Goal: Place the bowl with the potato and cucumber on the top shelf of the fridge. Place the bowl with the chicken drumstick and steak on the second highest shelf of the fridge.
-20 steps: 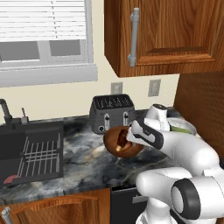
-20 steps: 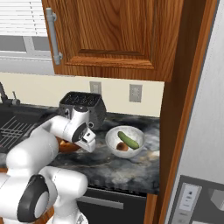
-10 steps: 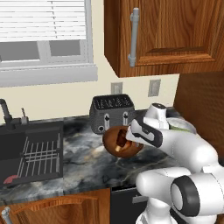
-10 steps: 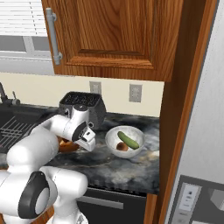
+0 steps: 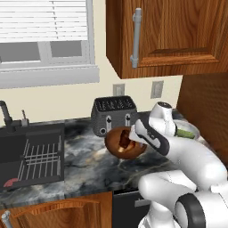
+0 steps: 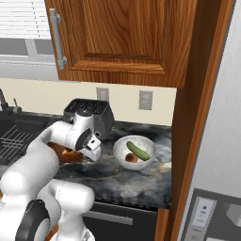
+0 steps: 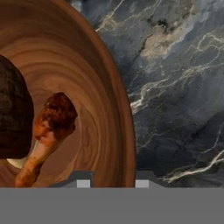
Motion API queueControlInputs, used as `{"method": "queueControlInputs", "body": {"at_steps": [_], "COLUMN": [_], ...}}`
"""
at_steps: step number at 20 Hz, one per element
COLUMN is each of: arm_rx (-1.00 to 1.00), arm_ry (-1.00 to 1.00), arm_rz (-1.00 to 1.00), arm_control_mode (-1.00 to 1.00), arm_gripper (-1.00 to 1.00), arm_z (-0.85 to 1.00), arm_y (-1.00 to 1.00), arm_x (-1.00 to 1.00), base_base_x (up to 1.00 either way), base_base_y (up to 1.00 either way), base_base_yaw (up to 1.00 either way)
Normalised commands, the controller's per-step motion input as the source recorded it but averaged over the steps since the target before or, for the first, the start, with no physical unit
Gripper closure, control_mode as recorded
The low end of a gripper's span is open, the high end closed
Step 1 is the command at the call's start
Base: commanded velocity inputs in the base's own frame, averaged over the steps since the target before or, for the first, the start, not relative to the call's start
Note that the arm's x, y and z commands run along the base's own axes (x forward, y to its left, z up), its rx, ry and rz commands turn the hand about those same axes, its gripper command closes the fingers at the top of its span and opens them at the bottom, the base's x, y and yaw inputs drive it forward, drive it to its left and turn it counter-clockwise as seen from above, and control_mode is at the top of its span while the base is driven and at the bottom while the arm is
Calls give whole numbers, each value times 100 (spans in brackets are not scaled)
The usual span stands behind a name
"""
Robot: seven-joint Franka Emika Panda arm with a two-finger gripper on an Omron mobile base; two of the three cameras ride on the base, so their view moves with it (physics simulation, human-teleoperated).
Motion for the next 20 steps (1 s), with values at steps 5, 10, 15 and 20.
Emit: {"method": "queueControlInputs", "body": {"at_steps": [5, 10, 15, 20], "arm_rx": [0, 0, 0, 0], "arm_ry": [-16, -19, -14, -6], "arm_rz": [-12, -13, -17, -17], "arm_control_mode": [-100, -100, -100, -100], "arm_gripper": [100, 100, 100, 100], "arm_z": [71, 76, 61, 50], "arm_y": [7, 1, 0, 0], "arm_x": [-75, -93, -100, -98], "base_base_x": [0, 0, 0, 0], "base_base_y": [0, 0, 0, 0], "base_base_yaw": [0, 0, 0, 0]}}
